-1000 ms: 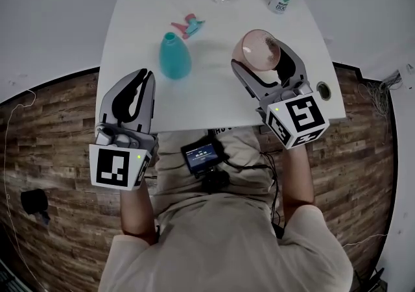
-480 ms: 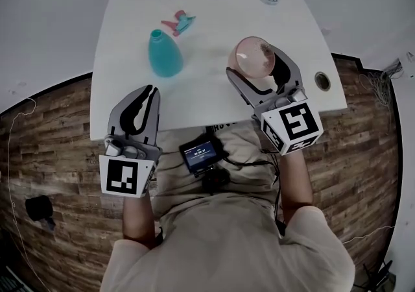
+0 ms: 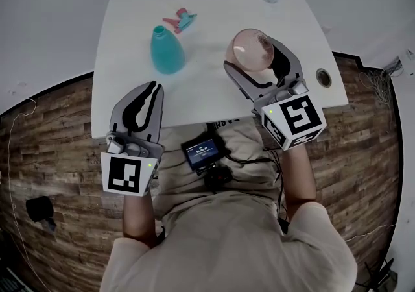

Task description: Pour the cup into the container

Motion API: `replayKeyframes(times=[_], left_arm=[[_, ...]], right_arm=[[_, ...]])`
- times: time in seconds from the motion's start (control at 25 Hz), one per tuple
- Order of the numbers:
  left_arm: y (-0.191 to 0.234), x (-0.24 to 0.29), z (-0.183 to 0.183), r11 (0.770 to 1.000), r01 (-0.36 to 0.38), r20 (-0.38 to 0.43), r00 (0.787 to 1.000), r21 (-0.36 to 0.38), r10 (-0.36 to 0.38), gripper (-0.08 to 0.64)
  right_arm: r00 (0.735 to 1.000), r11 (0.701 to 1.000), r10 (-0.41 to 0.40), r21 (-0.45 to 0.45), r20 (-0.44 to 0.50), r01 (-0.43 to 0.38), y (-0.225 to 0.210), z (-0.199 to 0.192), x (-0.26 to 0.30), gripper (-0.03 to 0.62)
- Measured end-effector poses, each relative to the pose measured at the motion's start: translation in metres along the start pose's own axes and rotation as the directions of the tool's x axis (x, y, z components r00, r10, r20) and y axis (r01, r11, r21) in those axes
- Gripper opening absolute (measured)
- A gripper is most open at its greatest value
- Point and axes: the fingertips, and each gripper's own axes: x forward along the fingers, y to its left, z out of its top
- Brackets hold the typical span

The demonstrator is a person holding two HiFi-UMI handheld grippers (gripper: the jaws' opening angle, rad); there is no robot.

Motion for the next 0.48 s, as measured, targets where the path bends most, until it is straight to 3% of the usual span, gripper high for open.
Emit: replayKeyframes(times=[0.48], left_arm=[[0.007, -0.005, -0.013, 1.000, -0.005, -0.020, 1.000, -0.023, 0.005, 0.038]], right_arm=[[1.000, 1.000, -0.013, -0.007, -0.028, 0.012, -0.003, -0.007, 0.004, 0.371]])
